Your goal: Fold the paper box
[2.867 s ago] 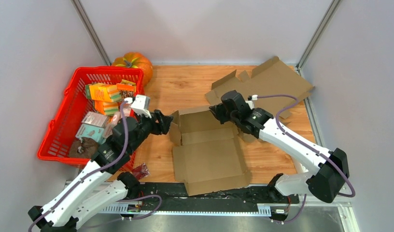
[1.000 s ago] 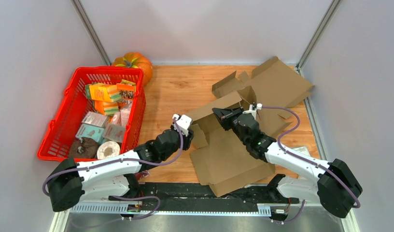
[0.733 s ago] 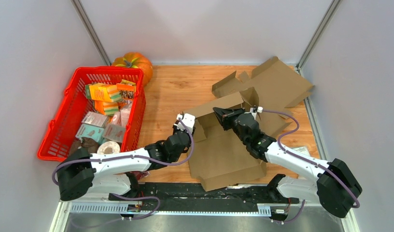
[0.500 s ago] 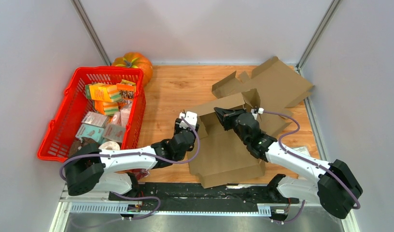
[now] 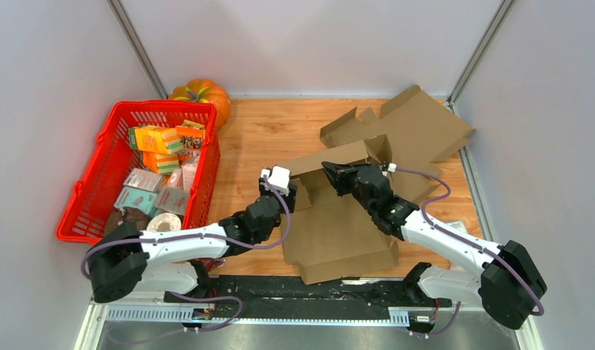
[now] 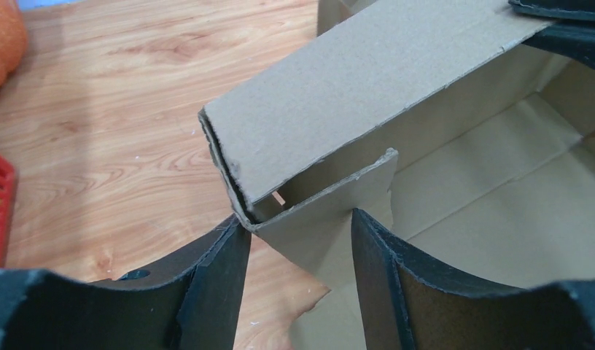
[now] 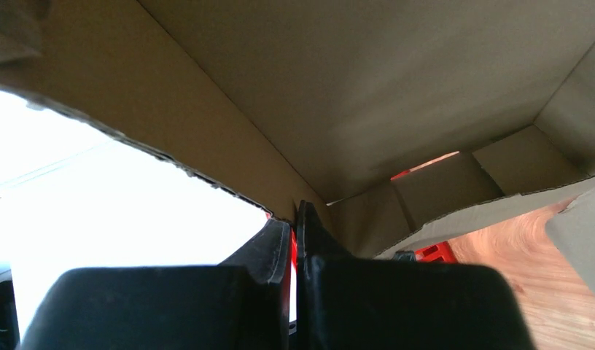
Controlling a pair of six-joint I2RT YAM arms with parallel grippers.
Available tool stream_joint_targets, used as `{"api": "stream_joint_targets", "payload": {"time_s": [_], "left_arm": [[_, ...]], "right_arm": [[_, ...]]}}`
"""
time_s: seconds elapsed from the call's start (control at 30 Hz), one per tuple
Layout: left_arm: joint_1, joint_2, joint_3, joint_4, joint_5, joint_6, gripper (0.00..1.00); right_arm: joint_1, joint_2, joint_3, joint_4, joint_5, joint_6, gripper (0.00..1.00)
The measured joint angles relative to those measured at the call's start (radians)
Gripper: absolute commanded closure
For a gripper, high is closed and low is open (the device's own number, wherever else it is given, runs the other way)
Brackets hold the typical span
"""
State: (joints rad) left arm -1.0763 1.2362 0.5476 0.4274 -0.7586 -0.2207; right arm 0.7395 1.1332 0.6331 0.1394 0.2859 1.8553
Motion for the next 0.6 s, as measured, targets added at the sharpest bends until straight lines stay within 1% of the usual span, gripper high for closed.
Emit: {"api": "stream_joint_targets", "payload": {"time_s": [0.1, 0.13, 0.17, 0.2, 0.33, 0.47, 0.5, 0.57, 0.6], "left_arm": [[0.043, -0.081, -0.063, 0.029, 0.094, 0.012, 0.44], [0.064, -0.113, -0.085, 0.031, 0.152, 0.015, 0.44], [0.077, -0.117, -0.087, 0.032, 0.160, 0.015, 0.43], [0.089, -0.131, -0.098, 0.035, 0.190, 0.018, 0.39], [0.103, -0.179, -0.132, 0.039, 0.275, 0.022, 0.36], [0.109, -0.174, -0.137, 0.048, 0.320, 0.022, 0.34], [0.110, -0.165, -0.136, 0.057, 0.327, 0.023, 0.32], [0.113, -0.126, -0.132, 0.082, 0.327, 0.027, 0.28], [0.114, -0.092, -0.126, 0.098, 0.322, 0.030, 0.28]], "right_arm": [[-0.018, -0.003, 0.004, -0.012, -0.017, 0.004, 1.00], [-0.023, -0.005, 0.004, -0.014, -0.021, 0.005, 1.00], [-0.030, -0.006, 0.005, -0.017, -0.027, 0.007, 1.00], [-0.036, -0.006, 0.006, -0.021, -0.030, 0.008, 1.00], [-0.054, -0.008, 0.011, -0.027, -0.047, 0.016, 1.00], [-0.063, -0.008, 0.011, -0.027, -0.069, 0.032, 1.00], [-0.064, -0.008, 0.011, -0.027, -0.072, 0.035, 1.00], [-0.067, -0.008, 0.011, -0.027, -0.083, 0.047, 1.00], [-0.067, -0.007, 0.011, -0.027, -0.087, 0.050, 1.00]]}}
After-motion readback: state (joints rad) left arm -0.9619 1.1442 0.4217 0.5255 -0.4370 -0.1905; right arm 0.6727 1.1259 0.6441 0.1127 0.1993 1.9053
